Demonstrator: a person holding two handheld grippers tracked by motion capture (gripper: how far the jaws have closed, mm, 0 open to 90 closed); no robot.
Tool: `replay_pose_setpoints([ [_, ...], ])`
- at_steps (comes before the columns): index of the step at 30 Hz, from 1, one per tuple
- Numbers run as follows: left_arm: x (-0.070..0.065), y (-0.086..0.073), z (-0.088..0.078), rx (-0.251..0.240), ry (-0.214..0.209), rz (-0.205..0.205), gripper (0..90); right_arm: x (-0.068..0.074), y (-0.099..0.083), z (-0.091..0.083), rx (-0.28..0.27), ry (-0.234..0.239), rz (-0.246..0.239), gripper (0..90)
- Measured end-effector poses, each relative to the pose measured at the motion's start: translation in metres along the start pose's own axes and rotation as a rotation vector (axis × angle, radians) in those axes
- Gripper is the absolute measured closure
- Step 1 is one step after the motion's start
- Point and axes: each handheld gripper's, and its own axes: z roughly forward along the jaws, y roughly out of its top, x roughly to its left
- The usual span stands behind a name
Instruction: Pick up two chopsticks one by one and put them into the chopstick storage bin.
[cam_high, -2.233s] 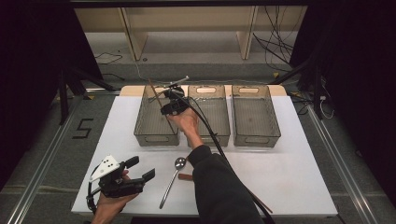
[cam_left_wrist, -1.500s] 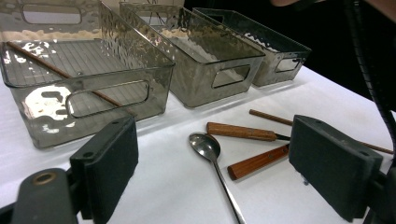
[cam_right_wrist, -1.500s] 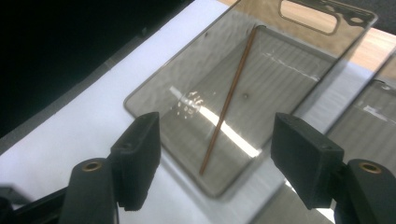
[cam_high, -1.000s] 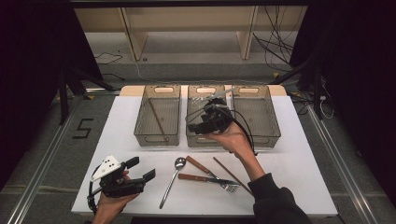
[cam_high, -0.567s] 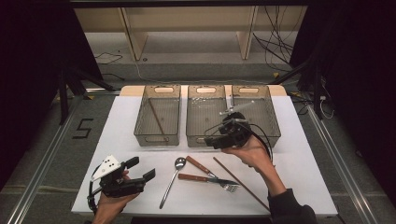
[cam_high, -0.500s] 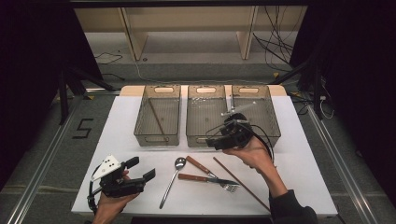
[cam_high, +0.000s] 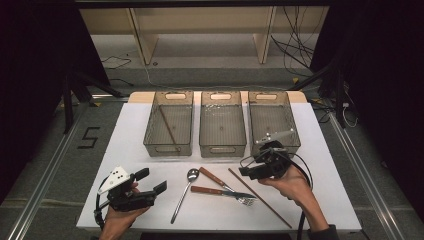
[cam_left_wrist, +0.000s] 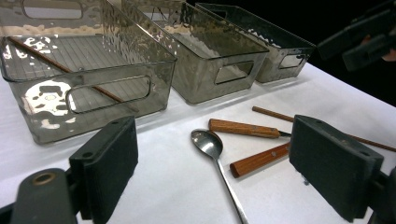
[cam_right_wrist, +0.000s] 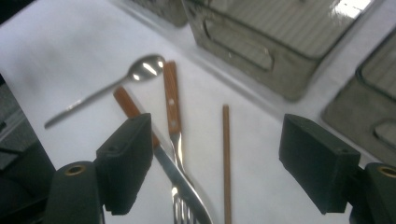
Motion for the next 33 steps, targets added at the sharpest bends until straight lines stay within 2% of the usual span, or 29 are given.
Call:
replay_pose_setpoints([
  [1,0.000,0.000,0.000,0.000,0.000,0.000,15.1,0.000,-0.006,-0.001,0.027,-0.011,-0.001,27.7],
  [2,0.000,0.000,0.000,0.001,0.000,0.001,15.1,0.000,-0.006,-0.001,0.027,-0.011,-0.001,27.7],
  [8,0.000,0.000,0.000,0.001,-0.001,0.003,15.1,-0.002,-0.021,0.004,0.117,-0.059,-0.022,29.6],
  [9,0.000,0.000,0.000,0.001,-0.001,0.003,15.1,-0.002,-0.021,0.004,0.117,-0.059,-0.022,29.6],
  [14,0.000,0.000,-0.001,0.004,-0.002,0.006,15.1,-0.004,-0.033,0.009,0.196,-0.073,-0.022,34.5],
  [15,0.000,0.000,-0.001,0.005,-0.002,0.007,15.1,-0.004,-0.033,0.009,0.196,-0.073,-0.022,34.5],
  [17,0.000,0.000,-0.001,0.005,-0.002,0.007,15.1,-0.003,-0.038,0.012,0.239,-0.092,-0.027,37.5],
  [20,-0.001,0.000,0.000,0.003,-0.001,0.005,15.1,-0.002,-0.041,0.013,0.264,-0.096,-0.032,40.0],
  [22,-0.001,0.000,0.000,0.004,-0.001,0.006,15.1,-0.001,-0.045,0.015,0.306,-0.100,-0.034,44.4],
  [23,-0.001,0.000,0.000,0.004,-0.001,0.006,15.1,-0.001,-0.045,0.015,0.306,-0.100,-0.034,44.4],
  [28,-0.001,0.000,0.000,0.003,-0.001,0.007,15.1,-0.001,-0.051,0.021,0.382,-0.109,-0.041,51.5],
  [33,0.000,0.001,-0.001,0.004,-0.001,0.012,15.1,0.000,-0.054,0.025,0.419,-0.113,-0.040,55.1],
])
